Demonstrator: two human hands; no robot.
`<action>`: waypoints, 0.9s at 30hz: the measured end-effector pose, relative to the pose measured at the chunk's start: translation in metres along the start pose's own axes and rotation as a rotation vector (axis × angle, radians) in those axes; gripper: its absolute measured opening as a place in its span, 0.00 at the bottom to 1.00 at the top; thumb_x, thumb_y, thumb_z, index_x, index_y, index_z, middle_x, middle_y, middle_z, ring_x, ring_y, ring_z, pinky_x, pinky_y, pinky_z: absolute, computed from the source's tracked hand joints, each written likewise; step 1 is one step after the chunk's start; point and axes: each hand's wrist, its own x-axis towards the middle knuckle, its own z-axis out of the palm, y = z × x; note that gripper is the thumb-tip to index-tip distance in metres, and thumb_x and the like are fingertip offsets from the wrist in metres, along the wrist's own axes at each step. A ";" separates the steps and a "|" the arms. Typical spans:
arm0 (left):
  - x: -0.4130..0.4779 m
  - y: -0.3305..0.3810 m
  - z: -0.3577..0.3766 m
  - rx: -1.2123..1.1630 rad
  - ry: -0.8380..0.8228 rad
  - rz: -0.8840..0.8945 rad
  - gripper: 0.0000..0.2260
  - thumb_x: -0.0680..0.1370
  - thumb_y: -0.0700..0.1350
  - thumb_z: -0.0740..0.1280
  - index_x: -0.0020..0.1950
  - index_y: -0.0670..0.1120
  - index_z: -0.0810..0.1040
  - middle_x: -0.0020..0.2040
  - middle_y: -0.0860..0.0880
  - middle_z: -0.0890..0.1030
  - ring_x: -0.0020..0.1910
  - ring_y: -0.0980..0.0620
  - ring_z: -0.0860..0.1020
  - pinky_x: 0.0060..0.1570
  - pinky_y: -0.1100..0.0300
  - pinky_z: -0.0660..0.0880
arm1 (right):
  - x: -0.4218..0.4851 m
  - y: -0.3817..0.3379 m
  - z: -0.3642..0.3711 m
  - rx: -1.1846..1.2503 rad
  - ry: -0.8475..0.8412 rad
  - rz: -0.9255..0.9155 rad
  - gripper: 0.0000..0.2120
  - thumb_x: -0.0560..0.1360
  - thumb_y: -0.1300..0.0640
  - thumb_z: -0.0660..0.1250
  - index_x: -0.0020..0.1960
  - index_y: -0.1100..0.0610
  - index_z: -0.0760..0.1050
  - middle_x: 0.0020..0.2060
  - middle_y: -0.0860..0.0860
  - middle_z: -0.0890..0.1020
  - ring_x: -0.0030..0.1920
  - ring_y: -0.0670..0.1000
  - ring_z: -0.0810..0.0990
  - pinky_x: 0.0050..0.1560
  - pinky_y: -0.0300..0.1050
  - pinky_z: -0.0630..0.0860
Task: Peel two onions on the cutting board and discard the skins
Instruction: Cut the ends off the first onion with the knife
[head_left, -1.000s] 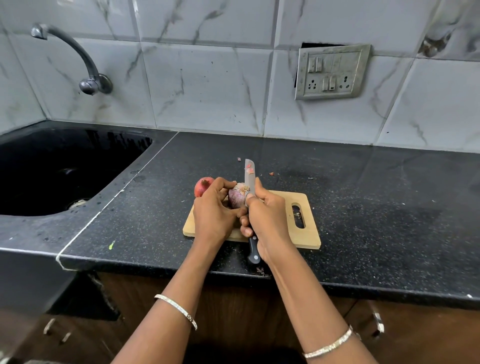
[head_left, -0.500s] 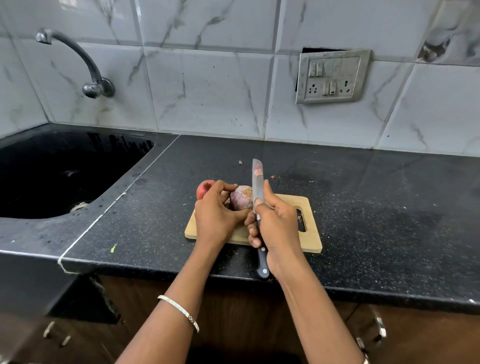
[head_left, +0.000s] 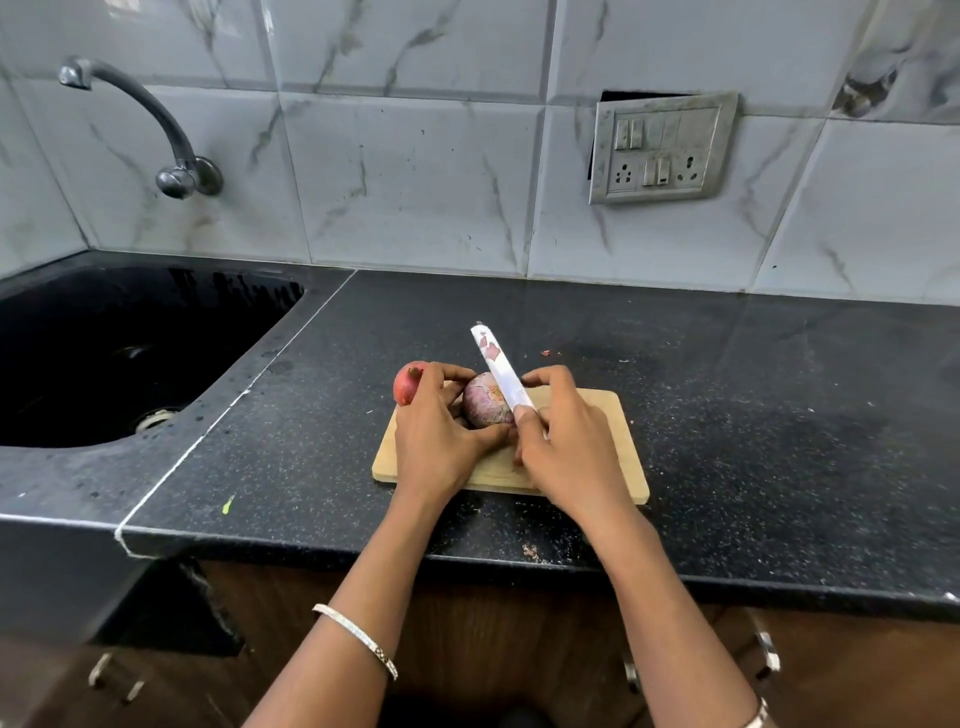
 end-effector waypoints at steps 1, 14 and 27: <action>0.000 0.000 0.000 0.000 0.000 0.006 0.32 0.55 0.56 0.82 0.54 0.56 0.74 0.49 0.54 0.85 0.50 0.57 0.84 0.52 0.47 0.83 | -0.001 -0.001 0.003 -0.029 0.010 -0.009 0.11 0.81 0.59 0.61 0.61 0.49 0.67 0.40 0.53 0.84 0.43 0.59 0.81 0.43 0.56 0.75; -0.002 0.000 0.001 0.011 0.009 0.060 0.26 0.61 0.41 0.86 0.53 0.49 0.77 0.46 0.51 0.86 0.47 0.54 0.85 0.48 0.51 0.84 | -0.012 0.002 0.003 -0.021 0.031 -0.026 0.06 0.82 0.58 0.61 0.57 0.49 0.69 0.40 0.49 0.83 0.47 0.57 0.78 0.50 0.53 0.71; -0.005 0.012 -0.001 0.014 -0.061 0.037 0.29 0.62 0.36 0.85 0.59 0.46 0.79 0.52 0.55 0.82 0.50 0.67 0.82 0.49 0.68 0.80 | -0.002 0.018 -0.023 -0.275 0.088 0.121 0.05 0.83 0.55 0.61 0.58 0.50 0.70 0.44 0.48 0.79 0.46 0.58 0.76 0.42 0.50 0.66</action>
